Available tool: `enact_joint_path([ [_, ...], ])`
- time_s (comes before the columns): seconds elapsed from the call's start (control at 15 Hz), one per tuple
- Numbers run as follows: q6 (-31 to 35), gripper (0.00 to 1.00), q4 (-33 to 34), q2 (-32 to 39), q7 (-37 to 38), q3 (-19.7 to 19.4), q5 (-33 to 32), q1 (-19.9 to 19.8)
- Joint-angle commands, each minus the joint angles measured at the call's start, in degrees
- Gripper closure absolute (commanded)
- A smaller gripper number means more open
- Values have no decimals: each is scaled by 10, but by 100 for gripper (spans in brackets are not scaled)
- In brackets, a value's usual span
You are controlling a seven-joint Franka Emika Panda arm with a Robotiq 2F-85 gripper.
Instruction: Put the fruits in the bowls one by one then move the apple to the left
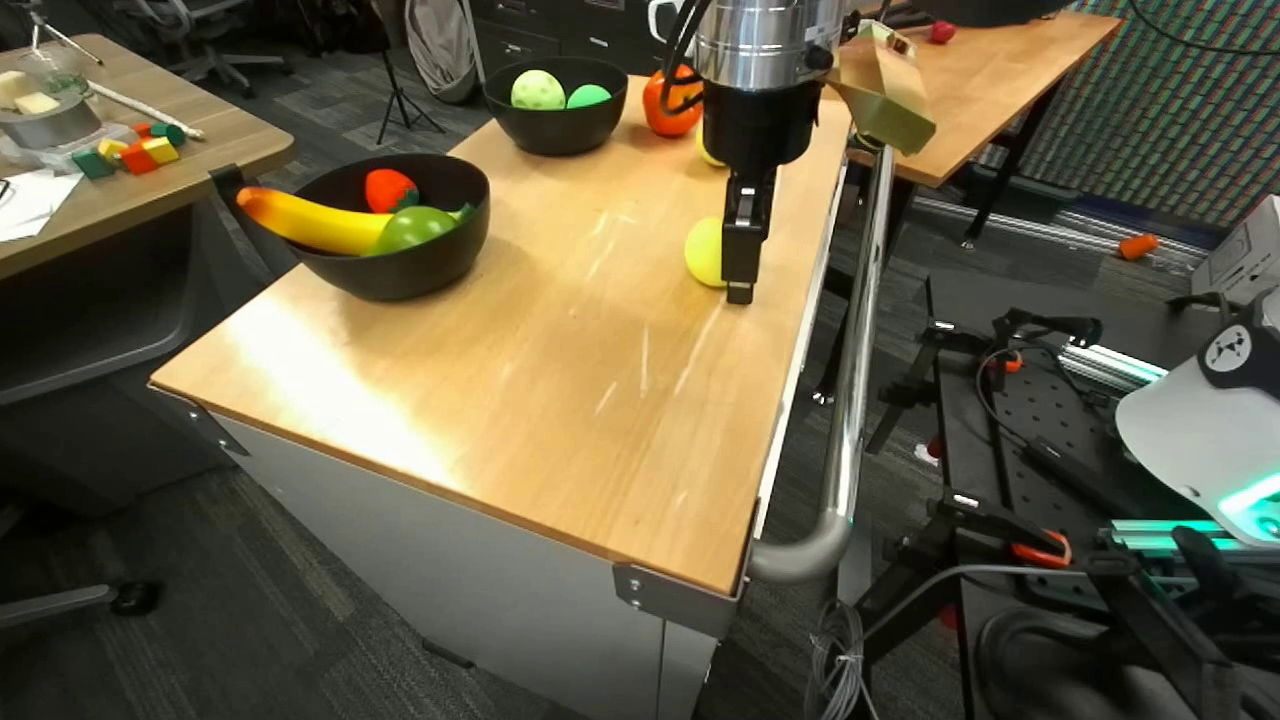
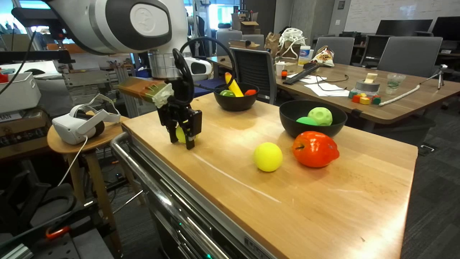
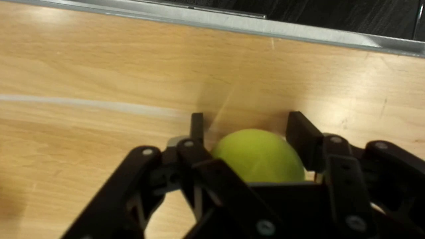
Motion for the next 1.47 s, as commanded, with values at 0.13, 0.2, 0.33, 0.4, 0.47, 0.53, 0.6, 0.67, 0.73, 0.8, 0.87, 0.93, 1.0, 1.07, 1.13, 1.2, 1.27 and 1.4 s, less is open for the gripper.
enact_joint_path([
  [0.13, -14, 78, 64, 36, -44, -5, 35, 0],
  [0.2, -27, 84, 89, 49, -49, -5, 32, 0],
  [0.33, -55, 97, 145, 71, -59, -7, 32, -2],
  [0.4, -73, 100, 178, 78, -65, -7, 32, -1],
  [0.47, -91, 100, 214, 82, -50, -8, 2, 0],
  [0.53, -104, 100, 244, 83, -24, -11, -49, 2],
  [0.6, -115, 99, 275, 85, -12, -13, -91, 5],
  [0.67, -131, 98, 310, 91, -6, -14, -124, 7],
  [0.73, -147, 99, 347, 98, -14, -13, -137, 7],
  [0.8, -167, 99, 387, 108, -27, -12, -133, 6],
  [0.87, -185, 99, 420, 116, -33, -12, -132, 5],
  [0.93, -203, 98, 455, 127, -38, -13, -129, 4],
  [1.0, -217, 74, 488, 146, -52, -14, -107, 0],
  [1.07, -226, 74, 521, 164, -71, -13, -77, -4],
  [1.13, -227, 69, 541, 178, -91, -12, -29, -12],
  [1.2, -231, 61, 558, 190, -107, -10, 22, -20],
  [1.27, -248, 53, 572, 201, -115, -10, 57, -27],
  [1.4, -305, 36, 592, 210, -128, -11, 117, -44],
])
